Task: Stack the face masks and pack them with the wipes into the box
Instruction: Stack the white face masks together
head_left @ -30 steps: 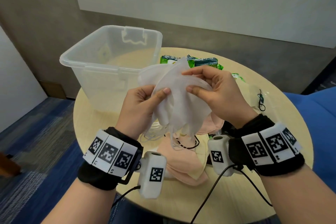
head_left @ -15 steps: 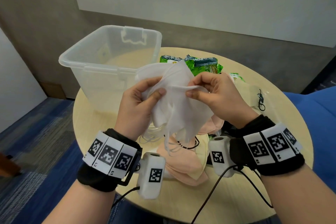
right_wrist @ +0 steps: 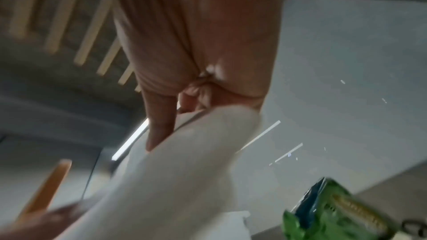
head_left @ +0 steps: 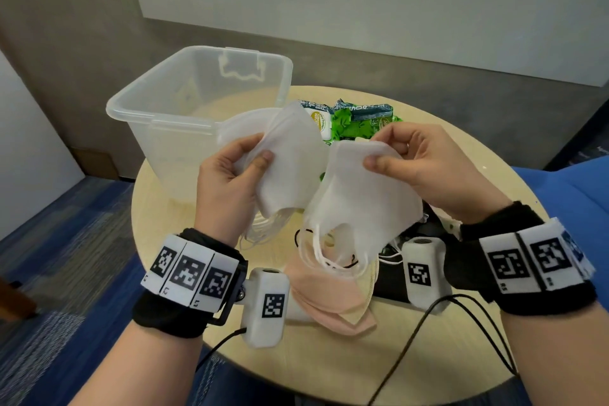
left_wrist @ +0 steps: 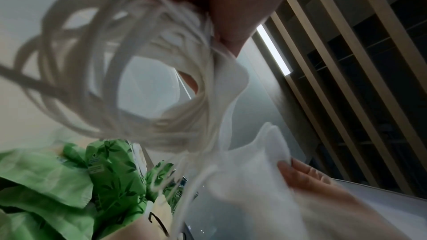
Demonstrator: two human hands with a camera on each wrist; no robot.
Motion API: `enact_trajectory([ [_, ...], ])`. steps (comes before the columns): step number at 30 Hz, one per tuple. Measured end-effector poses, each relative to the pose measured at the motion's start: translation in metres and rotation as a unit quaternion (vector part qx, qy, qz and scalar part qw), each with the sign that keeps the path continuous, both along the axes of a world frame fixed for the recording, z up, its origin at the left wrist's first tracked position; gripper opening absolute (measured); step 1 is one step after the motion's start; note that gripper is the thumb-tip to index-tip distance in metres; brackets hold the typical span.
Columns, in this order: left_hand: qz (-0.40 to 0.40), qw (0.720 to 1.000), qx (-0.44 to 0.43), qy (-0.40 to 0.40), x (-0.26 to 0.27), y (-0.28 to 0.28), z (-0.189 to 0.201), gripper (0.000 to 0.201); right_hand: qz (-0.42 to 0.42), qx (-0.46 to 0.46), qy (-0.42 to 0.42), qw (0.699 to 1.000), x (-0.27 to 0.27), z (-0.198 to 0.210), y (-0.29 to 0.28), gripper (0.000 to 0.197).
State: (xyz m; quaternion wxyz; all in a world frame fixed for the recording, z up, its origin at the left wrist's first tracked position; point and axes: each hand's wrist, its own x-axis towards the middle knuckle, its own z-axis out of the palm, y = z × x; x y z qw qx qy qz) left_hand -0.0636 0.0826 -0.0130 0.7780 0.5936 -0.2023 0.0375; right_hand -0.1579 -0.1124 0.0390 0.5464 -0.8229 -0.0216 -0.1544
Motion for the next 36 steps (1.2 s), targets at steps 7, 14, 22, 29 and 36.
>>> enact_trajectory([
  [7, -0.006, 1.0, 0.015, -0.012, 0.001, -0.001, -0.002, 0.022, 0.058, 0.151, -0.002, 0.987, -0.009, 0.005, 0.007, 0.038],
  [14, -0.032, 0.999, 0.016, -0.005, -0.003, -0.006, -0.003, 0.024, 0.103, 0.05, 0.004, 0.993, 0.001, 0.009, 0.017, 0.015],
  [22, -0.042, 0.999, -0.006, -0.004, -0.001, 0.0, 0.001, 0.023, 0.139, -0.111, 0.094, 0.98, 0.002, 0.013, 0.012, 0.043],
  [29, -0.04, 0.999, -0.005, -0.017, 0.002, 0.003, 0.002, 0.028, 0.066, 0.029, 0.023, 0.997, -0.003, 0.017, 0.001, 0.052],
  [36, -0.043, 0.999, -0.017, -0.017, 0.0, -0.002, 0.0, 0.028, 0.154, 0.062, 0.025, 0.986, -0.008, 0.022, 0.013, 0.026],
])
